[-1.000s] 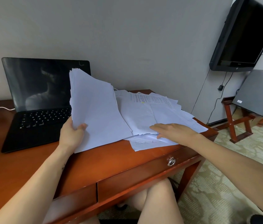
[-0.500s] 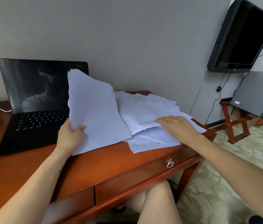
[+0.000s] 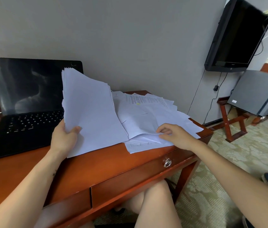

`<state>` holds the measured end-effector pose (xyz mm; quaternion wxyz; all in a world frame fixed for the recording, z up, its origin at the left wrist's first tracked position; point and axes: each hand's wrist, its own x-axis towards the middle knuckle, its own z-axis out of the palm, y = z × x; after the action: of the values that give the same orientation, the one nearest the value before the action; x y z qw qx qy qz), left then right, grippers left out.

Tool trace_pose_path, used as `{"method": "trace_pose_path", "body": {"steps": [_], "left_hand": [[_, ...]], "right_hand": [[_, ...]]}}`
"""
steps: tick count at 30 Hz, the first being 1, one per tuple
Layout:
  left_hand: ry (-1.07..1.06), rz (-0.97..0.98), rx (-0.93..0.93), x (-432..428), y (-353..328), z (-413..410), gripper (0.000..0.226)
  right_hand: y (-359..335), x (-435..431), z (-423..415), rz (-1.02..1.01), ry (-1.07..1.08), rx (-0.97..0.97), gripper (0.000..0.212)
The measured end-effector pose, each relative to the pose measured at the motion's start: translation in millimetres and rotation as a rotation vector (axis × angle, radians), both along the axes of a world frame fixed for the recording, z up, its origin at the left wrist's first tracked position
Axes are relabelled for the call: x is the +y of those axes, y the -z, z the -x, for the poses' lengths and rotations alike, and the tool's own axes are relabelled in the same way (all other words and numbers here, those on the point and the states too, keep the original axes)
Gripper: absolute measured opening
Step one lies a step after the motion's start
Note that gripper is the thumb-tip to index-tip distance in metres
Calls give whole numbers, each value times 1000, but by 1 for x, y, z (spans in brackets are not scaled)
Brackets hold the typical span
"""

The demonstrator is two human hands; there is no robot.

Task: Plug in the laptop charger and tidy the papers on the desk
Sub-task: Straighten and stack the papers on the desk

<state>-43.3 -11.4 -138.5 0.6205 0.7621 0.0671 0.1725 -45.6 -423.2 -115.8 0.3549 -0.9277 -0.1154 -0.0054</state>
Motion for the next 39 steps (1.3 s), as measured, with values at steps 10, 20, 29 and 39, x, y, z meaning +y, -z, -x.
{"method": "trace_pose_path", "body": {"steps": [10, 20, 29, 39], "left_hand": [[37, 13, -2, -8, -1, 1, 39], [18, 125, -4, -8, -4, 4, 43], [-1, 147, 0, -6, -8, 8, 43], [14, 127, 8, -6, -8, 8, 43]], "right_hand": [[-3, 6, -3, 28, 172, -443, 16], [-38, 1, 0, -121, 325, -696, 16], [-37, 23, 8, -465, 293, -500, 9], [-30, 10, 1, -853, 612, -84, 37]]}}
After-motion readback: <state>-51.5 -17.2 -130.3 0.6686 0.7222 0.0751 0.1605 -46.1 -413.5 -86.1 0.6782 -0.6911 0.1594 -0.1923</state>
